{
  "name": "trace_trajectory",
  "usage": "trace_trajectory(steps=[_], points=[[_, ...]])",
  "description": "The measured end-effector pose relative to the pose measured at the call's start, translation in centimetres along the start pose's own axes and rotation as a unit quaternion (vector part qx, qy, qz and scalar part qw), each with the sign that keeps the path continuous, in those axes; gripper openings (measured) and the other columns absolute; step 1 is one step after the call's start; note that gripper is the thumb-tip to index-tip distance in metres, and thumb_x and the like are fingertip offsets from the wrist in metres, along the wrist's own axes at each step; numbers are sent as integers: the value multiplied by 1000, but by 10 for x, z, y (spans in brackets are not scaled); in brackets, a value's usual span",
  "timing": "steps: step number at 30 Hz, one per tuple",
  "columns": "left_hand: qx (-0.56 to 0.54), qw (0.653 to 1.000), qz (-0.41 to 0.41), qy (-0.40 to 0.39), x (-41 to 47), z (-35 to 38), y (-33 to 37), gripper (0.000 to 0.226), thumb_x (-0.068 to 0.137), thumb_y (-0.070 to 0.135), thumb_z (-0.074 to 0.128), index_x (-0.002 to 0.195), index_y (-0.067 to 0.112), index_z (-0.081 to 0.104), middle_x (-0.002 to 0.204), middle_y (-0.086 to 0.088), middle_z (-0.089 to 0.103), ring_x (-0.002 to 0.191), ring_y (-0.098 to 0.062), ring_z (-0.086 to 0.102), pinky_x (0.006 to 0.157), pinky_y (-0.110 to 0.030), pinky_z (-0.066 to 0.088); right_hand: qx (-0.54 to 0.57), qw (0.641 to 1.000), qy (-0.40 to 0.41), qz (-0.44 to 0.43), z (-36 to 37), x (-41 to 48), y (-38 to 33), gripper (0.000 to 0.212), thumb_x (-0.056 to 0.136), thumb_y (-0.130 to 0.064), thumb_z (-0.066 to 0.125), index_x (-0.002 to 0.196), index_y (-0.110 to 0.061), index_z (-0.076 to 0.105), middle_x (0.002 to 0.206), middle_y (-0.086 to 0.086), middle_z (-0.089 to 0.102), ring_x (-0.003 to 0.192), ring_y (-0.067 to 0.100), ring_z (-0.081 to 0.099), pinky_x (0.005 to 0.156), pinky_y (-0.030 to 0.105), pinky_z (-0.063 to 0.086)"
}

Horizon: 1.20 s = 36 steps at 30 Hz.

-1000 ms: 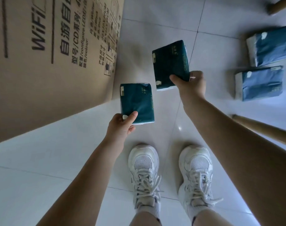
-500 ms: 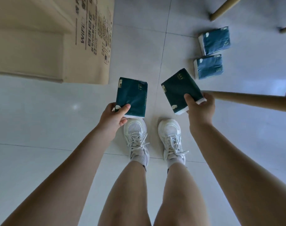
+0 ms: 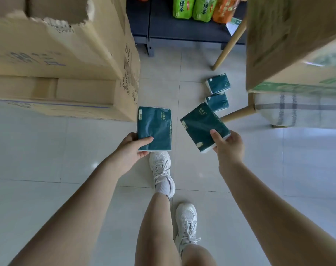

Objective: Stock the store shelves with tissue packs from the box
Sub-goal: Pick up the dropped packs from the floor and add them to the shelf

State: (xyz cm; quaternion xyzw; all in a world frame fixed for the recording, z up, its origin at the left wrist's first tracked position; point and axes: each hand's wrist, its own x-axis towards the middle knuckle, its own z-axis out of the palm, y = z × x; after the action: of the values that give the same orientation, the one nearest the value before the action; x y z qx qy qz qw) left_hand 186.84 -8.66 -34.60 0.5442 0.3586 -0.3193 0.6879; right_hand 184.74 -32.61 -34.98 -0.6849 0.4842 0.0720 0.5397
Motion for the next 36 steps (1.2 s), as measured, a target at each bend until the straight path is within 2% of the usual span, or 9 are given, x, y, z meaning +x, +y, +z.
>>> trace_trajectory(steps=[5,9,14,18,20,25,30,33,36], points=[[-44,996,59,-50,-102,18,32,18,89,3,59,103,12,54,110,-8,67,106,-23,64,94,-34,47,-47,996,-6,-70,-80,-70,-40,38,82,-30,69,111,-7,58,96,5,59,84,22,59,66,30,48],[-108,983,107,-102,-190,45,66,31,90,-2,53,112,20,52,110,-1,67,102,-22,63,88,-36,49,-48,992,1,-114,-138,-124,-98,38,84,-29,69,112,-7,54,90,0,55,81,21,57,57,25,42],[-114,972,144,-147,-291,76,94,33,89,-3,54,110,23,55,106,1,68,98,-19,64,78,-35,49,-51,987,12,-152,-200,-198,-146,49,84,-30,70,122,-6,51,111,5,57,92,20,54,65,28,44],[-65,959,178,-209,-364,100,119,25,91,8,57,110,24,56,107,0,71,102,-18,64,90,-38,47,5,986,40,-165,-245,-252,-174,56,82,-35,71,125,-6,51,120,11,59,102,27,61,86,43,54],[-32,952,203,-225,-406,112,134,23,92,16,58,112,26,54,113,-1,68,103,-18,64,91,-38,47,32,983,49,-172,-268,-281,-186,54,81,-36,71,122,-6,52,115,10,59,98,26,61,86,45,54],[3,939,265,-217,-492,154,173,12,93,34,55,105,32,55,114,-2,64,101,-18,62,72,-32,50,88,973,83,-198,-340,-333,-225,60,77,-40,74,124,-8,53,119,9,59,104,27,61,89,47,53],[-9,922,310,-233,-549,217,192,35,94,42,51,126,28,50,114,-3,63,101,-20,61,70,-33,51,128,953,100,-254,-423,-362,-265,48,79,-30,75,118,-11,54,112,9,61,100,29,62,87,49,54],[-9,911,328,-249,-577,263,190,40,93,43,53,130,30,49,120,-3,61,107,-22,59,74,-34,51,136,945,109,-275,-477,-370,-277,57,83,-27,72,130,-9,47,123,13,56,108,31,58,91,47,52],[-19,901,333,-278,-599,314,181,38,93,40,55,128,28,51,121,-4,61,110,-25,59,83,-38,52,157,937,108,-293,-534,-370,-285,49,85,-21,70,126,-8,47,123,15,56,109,31,58,91,46,53]])
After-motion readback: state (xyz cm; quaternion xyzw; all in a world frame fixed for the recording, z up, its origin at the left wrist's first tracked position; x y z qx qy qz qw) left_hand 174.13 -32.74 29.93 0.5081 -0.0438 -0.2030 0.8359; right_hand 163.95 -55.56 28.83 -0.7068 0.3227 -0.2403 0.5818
